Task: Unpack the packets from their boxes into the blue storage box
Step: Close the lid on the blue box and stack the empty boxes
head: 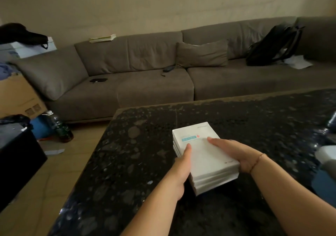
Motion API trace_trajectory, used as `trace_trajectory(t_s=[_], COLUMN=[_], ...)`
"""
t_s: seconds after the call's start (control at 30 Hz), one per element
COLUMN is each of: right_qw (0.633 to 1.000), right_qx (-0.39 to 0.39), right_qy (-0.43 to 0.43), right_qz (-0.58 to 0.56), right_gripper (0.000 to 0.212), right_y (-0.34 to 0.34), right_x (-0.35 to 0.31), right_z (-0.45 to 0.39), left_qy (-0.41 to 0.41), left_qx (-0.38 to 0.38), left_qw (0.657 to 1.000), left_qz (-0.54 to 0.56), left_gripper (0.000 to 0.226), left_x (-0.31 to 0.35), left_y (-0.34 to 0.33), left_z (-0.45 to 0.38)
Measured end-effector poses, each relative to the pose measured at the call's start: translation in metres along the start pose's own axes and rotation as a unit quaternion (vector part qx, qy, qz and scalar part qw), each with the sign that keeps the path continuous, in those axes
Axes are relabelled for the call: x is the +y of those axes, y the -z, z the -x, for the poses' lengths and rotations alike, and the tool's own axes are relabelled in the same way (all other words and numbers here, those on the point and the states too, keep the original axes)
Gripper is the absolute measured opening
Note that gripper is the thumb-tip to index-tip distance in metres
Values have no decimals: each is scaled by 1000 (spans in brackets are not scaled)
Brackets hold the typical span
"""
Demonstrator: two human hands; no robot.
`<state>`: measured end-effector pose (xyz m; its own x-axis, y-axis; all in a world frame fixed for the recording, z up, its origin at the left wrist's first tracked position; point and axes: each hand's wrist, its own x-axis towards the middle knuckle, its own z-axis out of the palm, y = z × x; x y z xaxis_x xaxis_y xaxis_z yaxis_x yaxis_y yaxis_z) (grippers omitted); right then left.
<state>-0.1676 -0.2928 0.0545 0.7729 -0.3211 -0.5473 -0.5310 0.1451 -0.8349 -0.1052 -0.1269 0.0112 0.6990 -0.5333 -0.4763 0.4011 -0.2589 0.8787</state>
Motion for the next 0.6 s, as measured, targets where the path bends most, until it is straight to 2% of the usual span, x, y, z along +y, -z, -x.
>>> trace_trajectory(t_s=[0.1,0.33,0.37,0.5,0.6], right_qw=[997,983,981,974,975], right_qx=[-48,-40,-44,-78,-87], right_qy=[5,1,4,28,35], right_qz=[-67,-177,-187,-209,-203], right_gripper=[48,42,42,41,45], right_y=[5,-11,-17,-57,-92], right_x=[5,27,26,18,12], right_z=[5,5,3,-12,-31], left_qy=[-38,-114,-120,-107,-106], left_qx=[-5,-5,-6,-20,-24], left_qw=[993,985,984,982,982], left_qz=[107,130,131,153,155], left_gripper=[52,106,106,78,73], left_x=[-12,-42,-39,-25,-15], left_y=[3,-1,5,58,100], left_z=[3,10,11,5,-1])
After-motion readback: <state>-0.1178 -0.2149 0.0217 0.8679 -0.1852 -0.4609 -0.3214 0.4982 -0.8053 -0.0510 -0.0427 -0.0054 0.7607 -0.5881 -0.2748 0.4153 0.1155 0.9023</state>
